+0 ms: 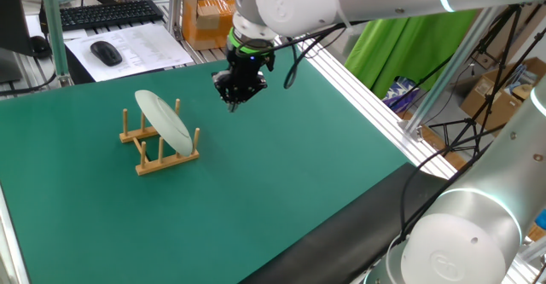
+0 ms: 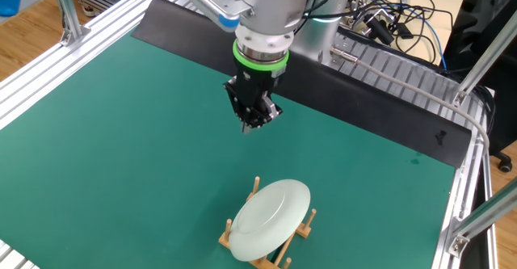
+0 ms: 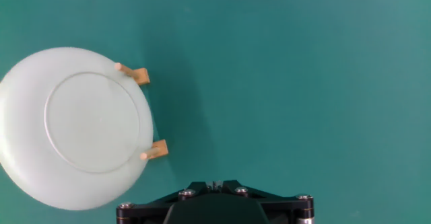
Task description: Take the dish off the dish rack
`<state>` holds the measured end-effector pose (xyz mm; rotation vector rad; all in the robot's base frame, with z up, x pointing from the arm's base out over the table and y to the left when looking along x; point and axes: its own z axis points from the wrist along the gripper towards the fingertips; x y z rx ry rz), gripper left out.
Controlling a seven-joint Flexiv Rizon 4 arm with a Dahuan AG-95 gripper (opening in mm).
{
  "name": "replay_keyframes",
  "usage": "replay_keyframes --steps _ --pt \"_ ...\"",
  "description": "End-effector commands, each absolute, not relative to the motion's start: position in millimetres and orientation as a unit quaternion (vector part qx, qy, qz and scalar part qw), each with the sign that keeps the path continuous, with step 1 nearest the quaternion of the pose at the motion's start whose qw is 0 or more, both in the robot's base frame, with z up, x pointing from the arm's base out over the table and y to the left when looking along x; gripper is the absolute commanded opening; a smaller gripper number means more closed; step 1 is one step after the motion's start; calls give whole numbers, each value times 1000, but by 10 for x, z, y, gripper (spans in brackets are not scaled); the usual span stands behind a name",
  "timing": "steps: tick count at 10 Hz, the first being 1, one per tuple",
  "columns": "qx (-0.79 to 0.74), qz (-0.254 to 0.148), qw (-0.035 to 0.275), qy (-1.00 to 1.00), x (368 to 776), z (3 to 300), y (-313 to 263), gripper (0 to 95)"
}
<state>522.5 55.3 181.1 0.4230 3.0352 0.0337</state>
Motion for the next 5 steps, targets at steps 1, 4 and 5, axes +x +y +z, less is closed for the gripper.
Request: replay_keyframes --steps 1,4,5 --pt "147 12 38 988 5228 1822 599 0" --pt "150 13 35 988 5215 1833 634 0" --pt "149 13 34 988 5215 1828 640 0"
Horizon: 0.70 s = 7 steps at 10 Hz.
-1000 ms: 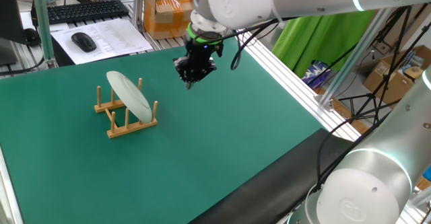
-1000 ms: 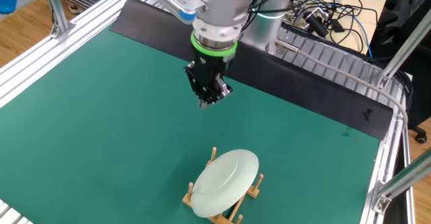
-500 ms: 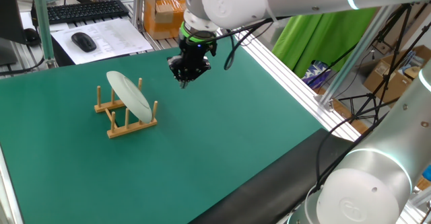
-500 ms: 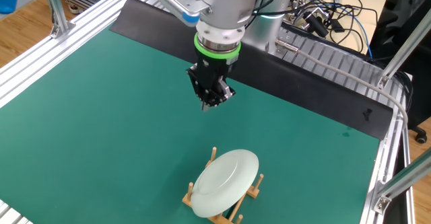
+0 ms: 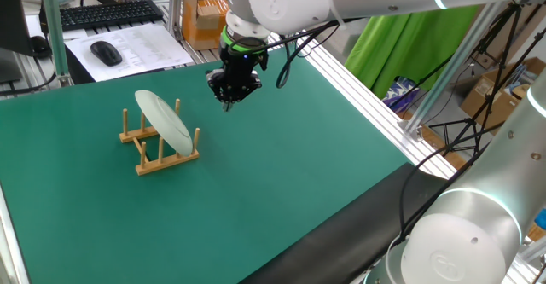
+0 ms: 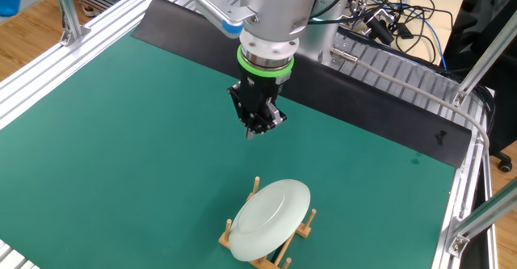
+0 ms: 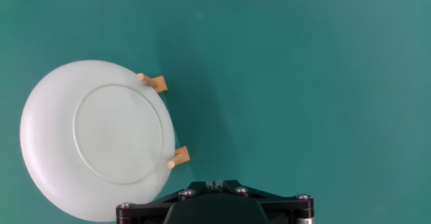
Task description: Take the dish off the dish rack
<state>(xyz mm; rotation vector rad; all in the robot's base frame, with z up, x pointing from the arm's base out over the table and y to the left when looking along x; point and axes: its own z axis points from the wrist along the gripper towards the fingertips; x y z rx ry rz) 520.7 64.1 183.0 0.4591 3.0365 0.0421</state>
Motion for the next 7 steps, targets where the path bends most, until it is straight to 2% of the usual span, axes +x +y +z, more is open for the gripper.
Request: replay_keyframes --steps 1,7 --pt "151 12 34 988 5216 1824 641 0" --pt "139 11 31 990 5216 1824 641 0"
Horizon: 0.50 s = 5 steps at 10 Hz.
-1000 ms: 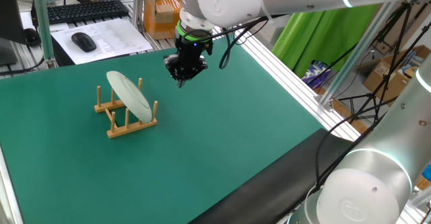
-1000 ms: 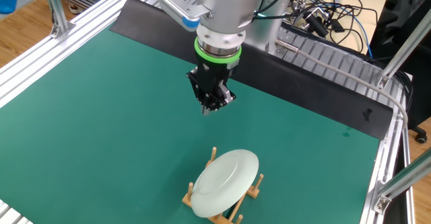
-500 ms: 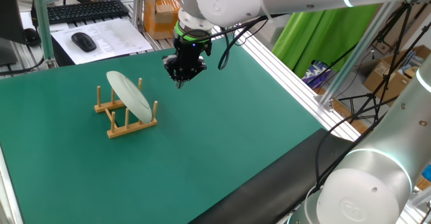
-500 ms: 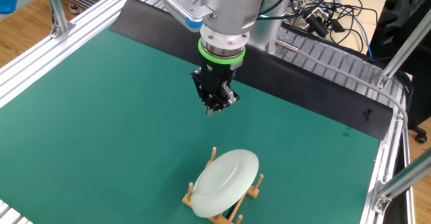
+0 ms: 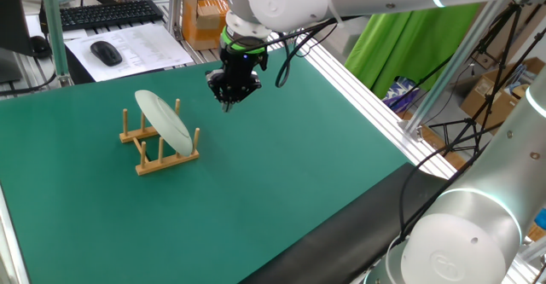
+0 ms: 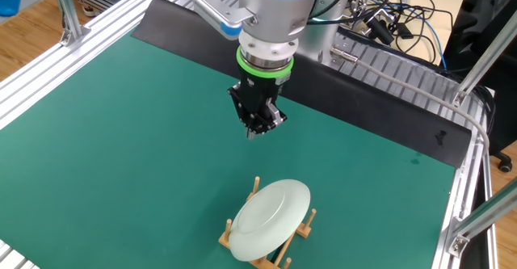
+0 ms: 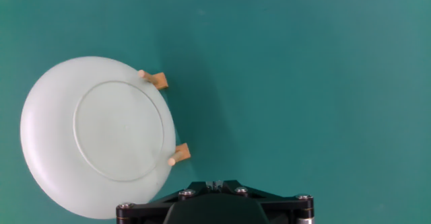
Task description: Take the dish off the dish rack
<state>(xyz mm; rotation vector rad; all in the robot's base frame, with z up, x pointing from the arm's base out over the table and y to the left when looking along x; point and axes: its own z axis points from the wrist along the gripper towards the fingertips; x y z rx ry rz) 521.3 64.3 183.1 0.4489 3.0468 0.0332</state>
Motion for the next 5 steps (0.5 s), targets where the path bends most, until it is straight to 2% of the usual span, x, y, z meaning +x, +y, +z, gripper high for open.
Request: replay_keyframes --steps 1,5 --pt "128 11 32 991 5216 1824 641 0" --pt "37 12 32 999 5216 1824 641 0"
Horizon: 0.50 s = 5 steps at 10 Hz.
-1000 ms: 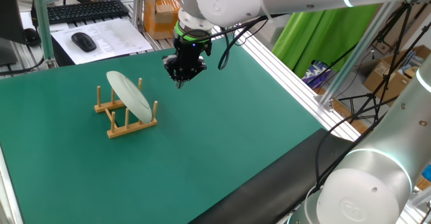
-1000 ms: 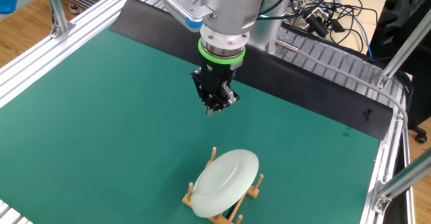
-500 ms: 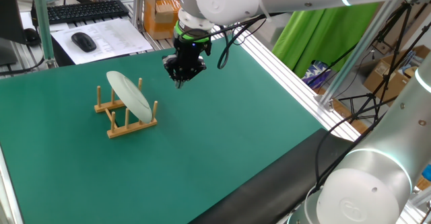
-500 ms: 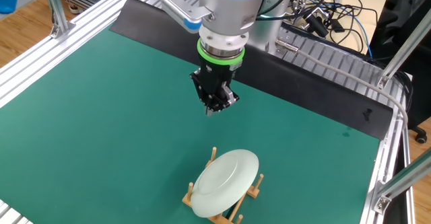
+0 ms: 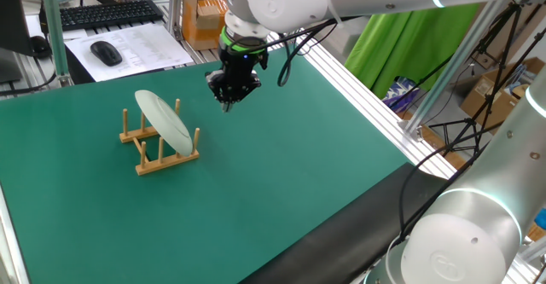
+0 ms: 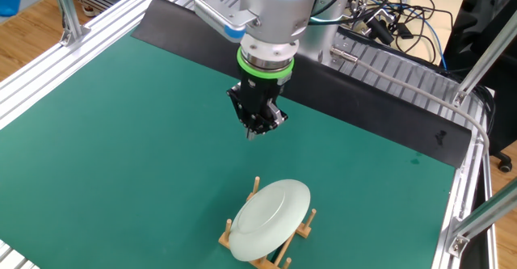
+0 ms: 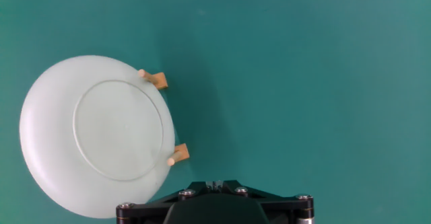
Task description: Take the dish off the dish rack
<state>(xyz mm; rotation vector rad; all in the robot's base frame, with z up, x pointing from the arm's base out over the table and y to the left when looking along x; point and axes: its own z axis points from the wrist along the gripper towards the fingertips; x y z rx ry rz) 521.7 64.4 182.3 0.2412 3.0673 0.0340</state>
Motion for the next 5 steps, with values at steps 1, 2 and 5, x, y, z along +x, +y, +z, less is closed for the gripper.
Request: replay_keyframes --steps 1,2,5 --pt "3 -1 34 999 5216 1824 641 0" --pt "-4 4 32 999 5216 1824 641 0" --pt "-26 20 26 999 5216 1824 641 0"
